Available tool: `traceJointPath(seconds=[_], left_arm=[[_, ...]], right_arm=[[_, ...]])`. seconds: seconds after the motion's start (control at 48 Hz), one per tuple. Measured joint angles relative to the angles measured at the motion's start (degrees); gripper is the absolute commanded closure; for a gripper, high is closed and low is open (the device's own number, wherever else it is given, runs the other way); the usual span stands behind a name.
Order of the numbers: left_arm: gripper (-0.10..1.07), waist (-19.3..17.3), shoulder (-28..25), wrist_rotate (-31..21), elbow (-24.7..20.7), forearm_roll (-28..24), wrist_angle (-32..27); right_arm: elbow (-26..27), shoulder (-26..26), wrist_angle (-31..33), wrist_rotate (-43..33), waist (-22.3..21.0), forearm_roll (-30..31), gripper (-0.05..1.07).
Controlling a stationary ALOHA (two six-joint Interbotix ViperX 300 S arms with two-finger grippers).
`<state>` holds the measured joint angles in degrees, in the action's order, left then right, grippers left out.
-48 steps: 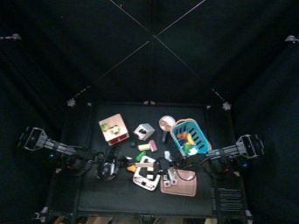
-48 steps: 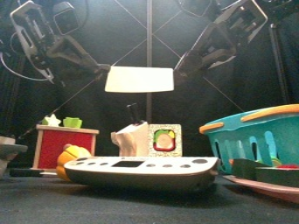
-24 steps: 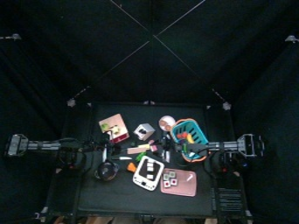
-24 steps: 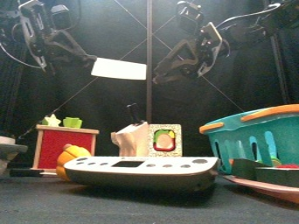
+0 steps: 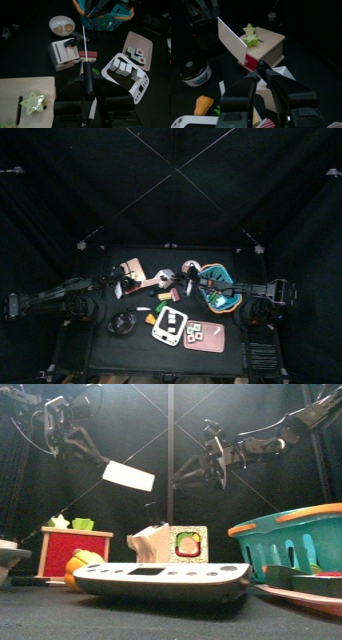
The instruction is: Place cleaver in holder
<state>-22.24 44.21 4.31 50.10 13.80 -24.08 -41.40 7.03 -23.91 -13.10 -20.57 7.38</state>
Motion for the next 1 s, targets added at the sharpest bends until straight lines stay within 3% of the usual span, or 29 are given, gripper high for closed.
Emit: traceJointPath(seconds=[0.167, 0.375, 0.542, 0.771, 1.0], left_arm=[[0.59, -3.08, 0.88, -2.9, -1.93, -0.26, -5.01], [0.59, -5.98, 0.18, -4.92, -4.92, -2.55, -12.13], [0.59, -6.42, -1.05, -5.98, -5.27, -4.31, -12.66], [0.59, -6.42, -6.68, -7.47, -5.98, -6.5, -12.83], [0.59, -6.33, -7.56, -7.65, -6.59, -9.14, -12.22]], right_arm=[[1.14, -4.66, 0.0, 0.18, -1.05, -0.09, 0.64], [4.31, -8.44, 0.35, 0.09, -2.29, 0.0, 0.65], [5.89, -10.63, 1.05, 0.09, -3.34, -0.18, 0.65], [6.59, -12.48, 2.64, 0.0, -4.04, -0.35, 0.65], [7.38, -13.18, 4.48, 0.0, -4.13, -0.35, 0.64]])
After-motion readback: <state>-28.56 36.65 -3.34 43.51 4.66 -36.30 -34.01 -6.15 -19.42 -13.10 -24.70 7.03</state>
